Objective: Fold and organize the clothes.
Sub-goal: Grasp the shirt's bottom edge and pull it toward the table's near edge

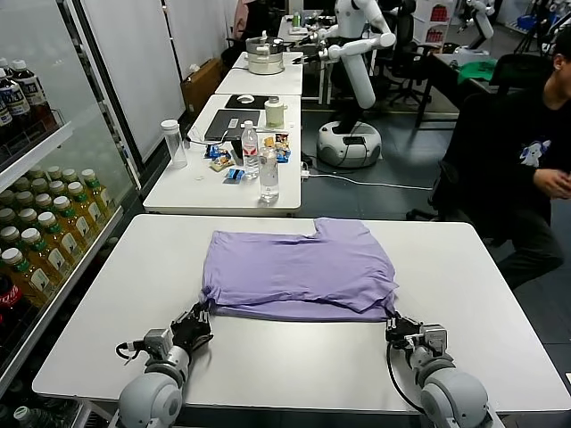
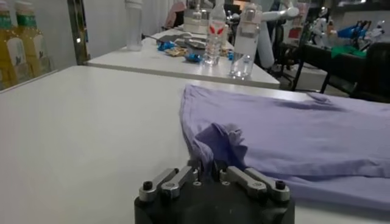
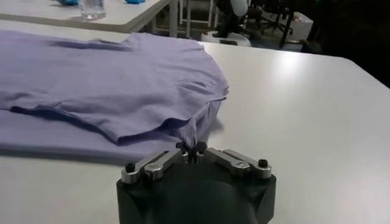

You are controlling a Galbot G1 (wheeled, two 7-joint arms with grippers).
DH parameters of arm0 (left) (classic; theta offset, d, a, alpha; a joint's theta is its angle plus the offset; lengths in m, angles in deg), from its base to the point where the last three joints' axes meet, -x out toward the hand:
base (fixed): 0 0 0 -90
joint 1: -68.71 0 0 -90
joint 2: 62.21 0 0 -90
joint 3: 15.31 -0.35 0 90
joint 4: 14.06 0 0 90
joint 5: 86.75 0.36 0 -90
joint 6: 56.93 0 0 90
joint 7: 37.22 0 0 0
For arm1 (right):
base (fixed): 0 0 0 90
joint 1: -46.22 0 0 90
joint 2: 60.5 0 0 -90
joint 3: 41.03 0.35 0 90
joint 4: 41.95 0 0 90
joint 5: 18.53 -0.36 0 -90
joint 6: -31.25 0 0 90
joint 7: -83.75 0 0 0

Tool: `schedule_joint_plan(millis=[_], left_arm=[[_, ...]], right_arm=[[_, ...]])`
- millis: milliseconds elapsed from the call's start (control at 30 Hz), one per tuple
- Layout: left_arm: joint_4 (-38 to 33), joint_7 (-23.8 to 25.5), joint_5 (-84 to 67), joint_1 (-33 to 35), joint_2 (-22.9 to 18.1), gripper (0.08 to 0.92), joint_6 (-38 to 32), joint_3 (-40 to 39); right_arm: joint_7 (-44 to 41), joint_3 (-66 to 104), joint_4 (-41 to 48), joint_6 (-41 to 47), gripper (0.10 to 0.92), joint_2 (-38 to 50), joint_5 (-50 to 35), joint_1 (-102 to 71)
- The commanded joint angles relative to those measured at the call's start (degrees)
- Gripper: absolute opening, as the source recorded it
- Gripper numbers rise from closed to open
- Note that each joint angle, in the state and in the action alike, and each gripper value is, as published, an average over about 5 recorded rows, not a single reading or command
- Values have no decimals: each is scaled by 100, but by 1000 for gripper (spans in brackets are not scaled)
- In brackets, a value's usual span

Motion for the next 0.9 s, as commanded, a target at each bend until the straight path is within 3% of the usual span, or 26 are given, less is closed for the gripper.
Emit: schedule_joint_plan(millis=[33,667,833,900], left_arm=[[-1358,0,209,1435,-43,213,3,178],[-1863,-58,586,2245,43,136,250,463],[-2038,-48,629,2300,63,145,333,497],[-2120,-48,649,2297,69,185,330,520]], right_arm=[[2,324,-929,-20,132,-54,372,-1020],[-55,824,-1674,-62,141,-339,1226,-2512],[-99,778,-1826,-110,257,-384,1366,-2507],[-118,782,-1895,-194,308,-388,1426,-2476]])
